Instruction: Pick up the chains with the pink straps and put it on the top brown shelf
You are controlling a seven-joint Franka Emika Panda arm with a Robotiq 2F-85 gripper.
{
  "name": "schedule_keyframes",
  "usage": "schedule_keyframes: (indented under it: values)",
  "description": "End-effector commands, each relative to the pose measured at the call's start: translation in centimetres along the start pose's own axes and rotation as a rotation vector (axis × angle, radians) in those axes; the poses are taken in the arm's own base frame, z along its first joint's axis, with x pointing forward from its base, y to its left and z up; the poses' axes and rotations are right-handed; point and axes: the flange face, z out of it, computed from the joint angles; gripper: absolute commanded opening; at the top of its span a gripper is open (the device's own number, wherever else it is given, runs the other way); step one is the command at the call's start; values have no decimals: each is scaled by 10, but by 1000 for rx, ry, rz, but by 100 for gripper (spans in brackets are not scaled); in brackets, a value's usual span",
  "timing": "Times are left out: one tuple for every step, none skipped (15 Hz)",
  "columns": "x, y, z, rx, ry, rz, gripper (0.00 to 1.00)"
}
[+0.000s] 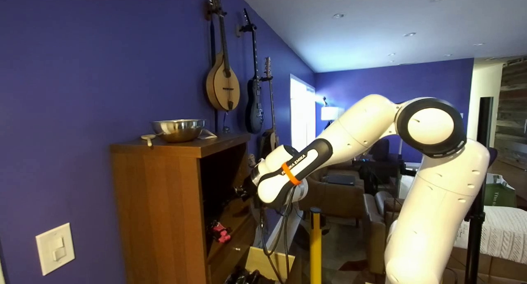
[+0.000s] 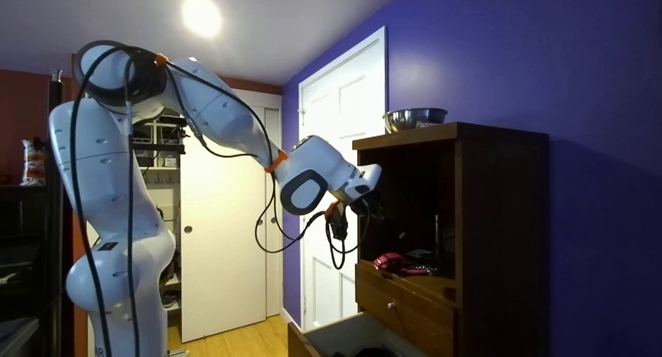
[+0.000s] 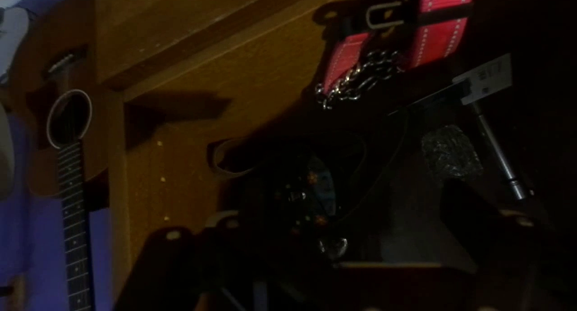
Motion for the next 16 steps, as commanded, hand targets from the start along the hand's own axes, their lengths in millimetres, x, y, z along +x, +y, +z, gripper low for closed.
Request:
schedule_keyframes:
  values:
    - [11,0,-41,-13,-100,11,100]
    - [13,0,-50,-19,-137,9,100]
    - [14,-1,-58,-23,-175,6,100]
    - [17,1,-68,-39,-208,1,100]
    - [19,0,-79,-52,-241,-11,100]
    - [21,-1,-89,-65,-278,-21,100]
    - [22,-1,-100,-72,-315,-31,100]
    - [23,-2,-111,-86,-355,-46,100]
    - [24,-2,-121,-96,-393,-62,100]
    - [26,-3,-132,-101,-426,-73,100]
    - [29,-5,-143,-96,-447,-85,100]
    - [32,-6,-154,-79,-473,-101,100]
    - [35,-7,-164,-54,-505,-121,100]
    - [37,-7,-173,-43,-517,-138,100]
    - [40,-7,-184,4,-534,-164,100]
    - [42,-4,-192,33,-554,-180,100]
